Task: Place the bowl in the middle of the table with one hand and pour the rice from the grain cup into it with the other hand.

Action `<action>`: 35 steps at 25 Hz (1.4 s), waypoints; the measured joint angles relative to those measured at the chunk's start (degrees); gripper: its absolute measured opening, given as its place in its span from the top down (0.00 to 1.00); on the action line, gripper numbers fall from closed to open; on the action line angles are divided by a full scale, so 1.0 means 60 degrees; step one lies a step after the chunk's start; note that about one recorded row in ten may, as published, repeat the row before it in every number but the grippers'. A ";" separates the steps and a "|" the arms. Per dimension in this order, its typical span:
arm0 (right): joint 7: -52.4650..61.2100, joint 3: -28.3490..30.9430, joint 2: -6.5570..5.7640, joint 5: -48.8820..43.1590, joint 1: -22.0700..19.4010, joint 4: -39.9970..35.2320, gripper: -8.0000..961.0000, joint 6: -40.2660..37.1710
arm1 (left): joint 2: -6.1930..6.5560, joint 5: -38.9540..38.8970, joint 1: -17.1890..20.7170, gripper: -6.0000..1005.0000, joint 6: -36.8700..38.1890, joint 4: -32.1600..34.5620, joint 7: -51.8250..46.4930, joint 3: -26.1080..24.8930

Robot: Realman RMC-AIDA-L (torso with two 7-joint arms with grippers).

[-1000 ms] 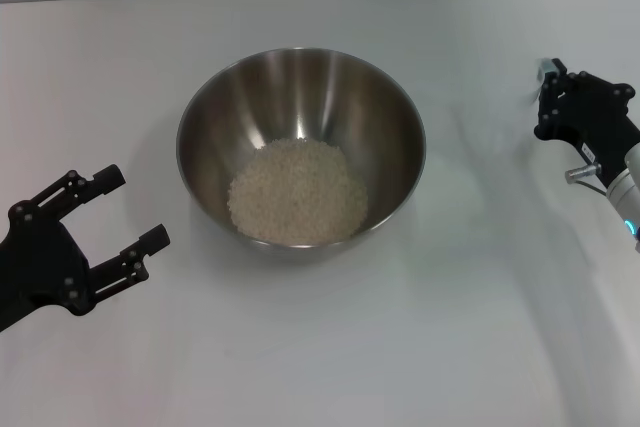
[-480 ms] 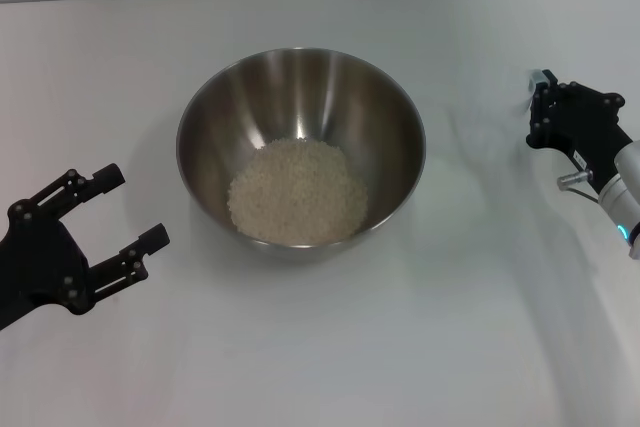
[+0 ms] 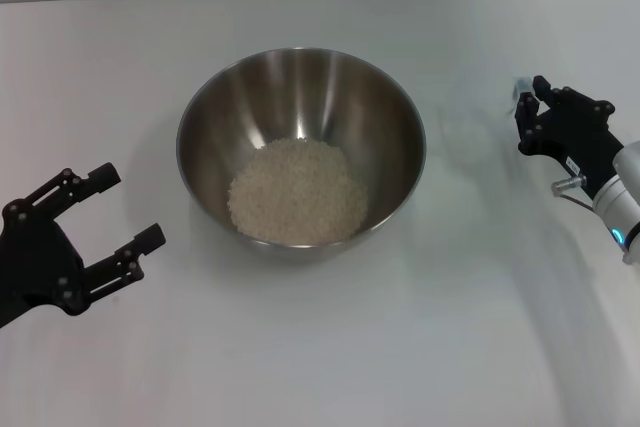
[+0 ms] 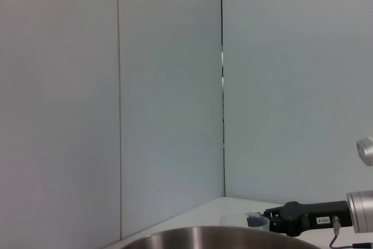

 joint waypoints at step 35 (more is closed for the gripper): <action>0.0539 -0.0243 -0.0040 -0.0277 -0.1382 -0.0051 0.63 -0.2516 | 0.0015 0.0001 0.0137 0.20 0.0190 0.0036 -0.0018 -0.0016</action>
